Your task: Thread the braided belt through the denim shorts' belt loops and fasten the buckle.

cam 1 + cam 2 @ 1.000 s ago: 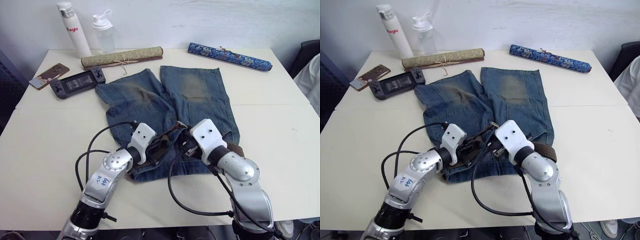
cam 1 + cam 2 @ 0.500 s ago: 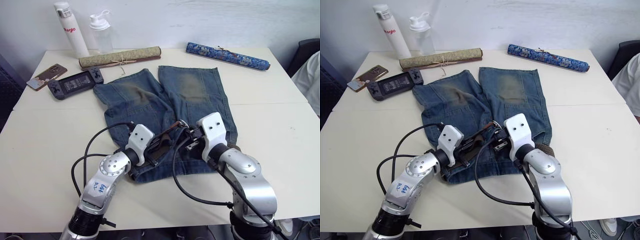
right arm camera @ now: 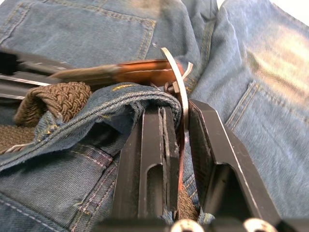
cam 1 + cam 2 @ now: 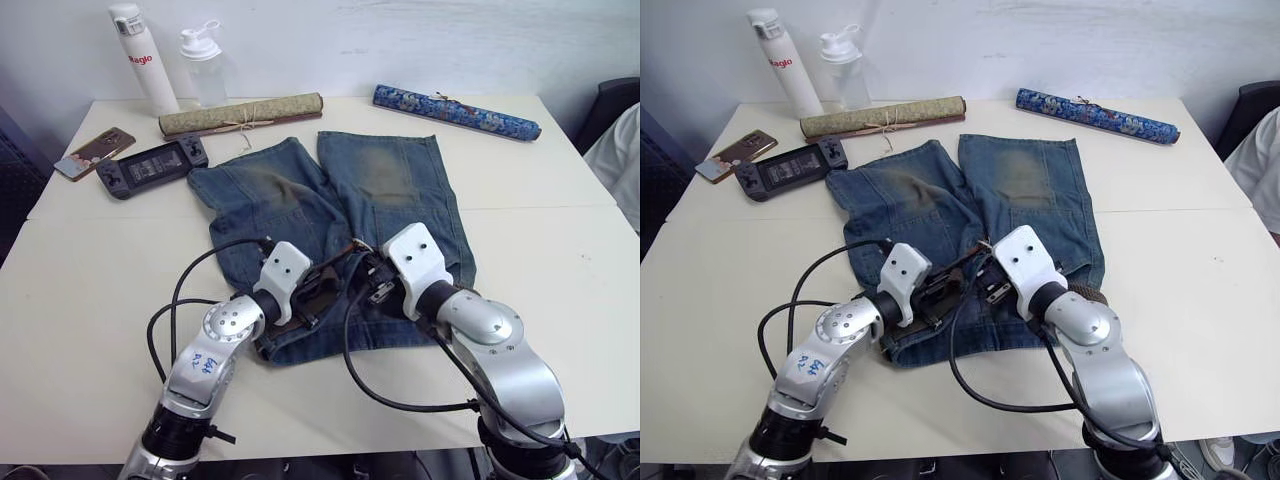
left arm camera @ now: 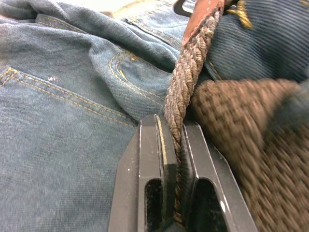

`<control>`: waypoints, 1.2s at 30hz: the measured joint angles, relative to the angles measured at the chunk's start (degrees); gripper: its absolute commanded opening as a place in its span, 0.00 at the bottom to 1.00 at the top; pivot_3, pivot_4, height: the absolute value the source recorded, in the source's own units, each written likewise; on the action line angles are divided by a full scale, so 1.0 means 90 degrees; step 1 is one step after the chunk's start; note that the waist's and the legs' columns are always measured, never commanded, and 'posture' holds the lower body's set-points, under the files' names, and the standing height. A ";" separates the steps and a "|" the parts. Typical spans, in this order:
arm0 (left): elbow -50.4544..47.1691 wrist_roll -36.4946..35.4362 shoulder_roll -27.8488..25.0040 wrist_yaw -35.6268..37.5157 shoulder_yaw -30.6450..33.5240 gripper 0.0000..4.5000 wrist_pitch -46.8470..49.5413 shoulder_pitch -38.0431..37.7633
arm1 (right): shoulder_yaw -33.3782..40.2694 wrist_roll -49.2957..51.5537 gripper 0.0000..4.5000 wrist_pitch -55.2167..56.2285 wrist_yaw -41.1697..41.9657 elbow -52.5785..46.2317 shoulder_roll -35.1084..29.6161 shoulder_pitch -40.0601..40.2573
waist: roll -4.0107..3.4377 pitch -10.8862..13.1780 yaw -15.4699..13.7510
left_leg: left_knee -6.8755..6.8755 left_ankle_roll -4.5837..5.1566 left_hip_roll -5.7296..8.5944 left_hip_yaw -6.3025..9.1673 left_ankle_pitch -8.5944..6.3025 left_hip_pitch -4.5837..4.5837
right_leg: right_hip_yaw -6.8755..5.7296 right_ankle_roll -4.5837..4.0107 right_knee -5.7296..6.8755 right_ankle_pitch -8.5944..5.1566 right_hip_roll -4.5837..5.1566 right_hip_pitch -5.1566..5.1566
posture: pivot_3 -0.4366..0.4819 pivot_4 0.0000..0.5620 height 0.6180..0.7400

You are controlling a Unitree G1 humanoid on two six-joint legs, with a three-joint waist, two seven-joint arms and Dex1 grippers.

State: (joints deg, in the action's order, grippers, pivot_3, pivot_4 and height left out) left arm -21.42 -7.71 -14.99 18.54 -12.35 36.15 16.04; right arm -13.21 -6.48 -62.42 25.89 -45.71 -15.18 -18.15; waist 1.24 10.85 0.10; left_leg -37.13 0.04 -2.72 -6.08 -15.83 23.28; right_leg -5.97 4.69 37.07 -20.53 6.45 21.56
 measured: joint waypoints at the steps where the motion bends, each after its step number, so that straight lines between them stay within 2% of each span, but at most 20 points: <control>1: 0.0011 0.0007 0.0033 -0.0001 -0.0004 0.00 0.0000 0.0022 | -0.0024 0.0006 0.03 0.0000 -0.0015 0.0000 -0.0014 0.0002 | 0.0000 0.0000 0.0000 | 0.0000 0.0000 0.0000 0.0000 0.0000 0.0000 | 0.0000 0.0000 0.0000 0.0000 0.0000 0.0000 | 0.48 0.27 0.82; 7: 0.0352 0.0157 0.0310 0.0033 -0.0247 0.00 -0.0308 0.0344 | -0.0442 0.0067 0.03 0.0077 -0.0007 0.0000 -0.0561 -0.0006 | 0.0000 0.0000 0.0003 | 0.0000 0.0000 -0.0001 -0.0002 0.0000 0.0000 | -0.0001 0.0000 -0.0002 0.0000 -0.0001 0.0000 | 0.48 0.27 0.82; 13: 0.0655 0.0157 0.0499 0.0200 -0.0271 0.00 -0.0559 0.0381 | -0.1010 -0.0188 0.03 0.0751 0.0119 0.0036 -0.1682 -0.0148 | 0.0000 0.0000 -0.0003 | -0.0003 0.0001 0.0000 -0.0002 0.0000 0.0000 | -0.0003 0.0000 -0.0004 0.0000 0.0000 -0.0001 | 0.48 0.27 0.82; 19: 0.0733 0.0156 0.0553 0.0365 -0.0265 0.00 -0.0637 0.0297 | -0.1114 -0.0280 0.03 0.1128 0.0296 0.0085 -0.2073 -0.0093 | 0.0000 0.0000 -0.0012 | -0.0007 0.0003 0.0001 -0.0001 0.0001 0.0000 | -0.0004 0.0001 -0.0003 0.0000 0.0002 -0.0004 | 0.48 0.27 0.82; 21: 0.0744 0.0156 0.0558 0.0397 -0.0261 0.00 -0.0653 0.0291 | -0.1033 -0.0265 0.26 0.1128 0.0359 0.0084 -0.2076 -0.0087 | 0.0000 0.0000 -0.0014 | -0.0007 0.0003 0.0000 0.0000 0.0001 0.0000 | -0.0004 0.0001 -0.0003 0.0000 0.0002 -0.0004 | 0.48 0.27 0.82; 23: 0.0750 0.0154 0.0608 0.0412 -0.0250 0.00 -0.0727 0.0296 | -0.0961 -0.0081 0.45 0.1096 0.0491 0.0046 -0.2025 -0.0034 | 0.0000 0.0000 -0.0014 | -0.0008 0.0003 0.0000 0.0001 0.0001 0.0000 | -0.0004 0.0001 -0.0003 0.0000 0.0002 -0.0006 | 0.48 0.27 0.82; 24: 0.0750 0.0152 0.0627 0.0421 -0.0251 0.00 -0.0745 0.0296 | -0.0967 -0.0043 0.51 0.1090 0.0524 0.0030 -0.2013 -0.0013 | 0.0000 0.0000 -0.0014 | -0.0008 0.0003 0.0000 0.0001 0.0001 0.0000 | -0.0004 0.0001 -0.0003 0.0000 0.0002 -0.0006 | 0.48 0.27 0.82; 25: 0.0750 0.0150 0.0657 0.0434 -0.0261 0.00 -0.0763 0.0297 | -0.0968 0.0021 0.64 0.1079 0.0575 -0.0001 -0.2012 0.0025 | 0.0000 0.0000 -0.0015 | -0.0008 0.0003 0.0000 0.0001 0.0001 0.0000 | -0.0004 0.0001 -0.0003 0.0000 0.0002 -0.0006 | 0.48 0.27 0.82; 26: 0.0750 0.0149 0.0678 0.0449 -0.0275 0.00 -0.0763 0.0297 | -0.0966 0.0064 0.67 0.1071 0.0605 -0.0020 -0.2013 0.0048 | 0.0000 0.0000 -0.0013 | -0.0009 0.0003 0.0000 0.0001 0.0001 0.0000 | -0.0004 0.0001 -0.0003 0.0000 0.0002 -0.0006 | 0.48 0.27 0.82; 28: 0.0751 0.0148 0.0697 0.0473 -0.0279 0.00 -0.0771 0.0297 | -0.0816 0.0225 0.87 0.0917 0.0699 -0.0160 -0.2019 0.0132 | 0.0000 0.0000 -0.0013 | -0.0009 0.0004 0.0000 0.0002 0.0001 0.0000 | -0.0004 0.0001 -0.0002 0.0000 0.0002 -0.0006 | 0.48 0.27 0.82; 31: 0.0757 0.0148 0.0702 0.0508 -0.0278 0.00 -0.0785 0.0298 | -0.0243 0.0626 0.87 0.0548 0.0942 -0.0407 -0.2044 0.0165 | 0.0000 0.0000 -0.0020 | -0.0009 0.0005 0.0001 0.0002 0.0000 0.0001 | -0.0004 0.0001 -0.0002 0.0000 0.0003 -0.0006 | 0.48 0.27 0.82; 36: 0.0816 0.0148 0.0708 0.0544 -0.0270 0.00 -0.0828 0.0306 | 0.1161 0.1362 0.87 -0.0052 0.1476 -0.0505 -0.2300 0.0075 | 0.0000 0.0000 -0.0028 | -0.0009 0.0008 0.0001 0.0005 -0.0002 0.0000 | -0.0005 0.0001 -0.0005 0.0000 0.0004 -0.0011 | 0.48 0.27 0.82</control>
State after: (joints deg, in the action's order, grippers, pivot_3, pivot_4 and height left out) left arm -14.08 -6.38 -8.62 23.44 -14.78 28.70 18.79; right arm -2.76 5.78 -62.89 39.17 -50.26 -35.88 -17.48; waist 1.24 10.85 -0.15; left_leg -37.21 0.11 -2.70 -6.04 -15.84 23.28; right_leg -6.01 4.70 37.03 -20.53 6.48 21.47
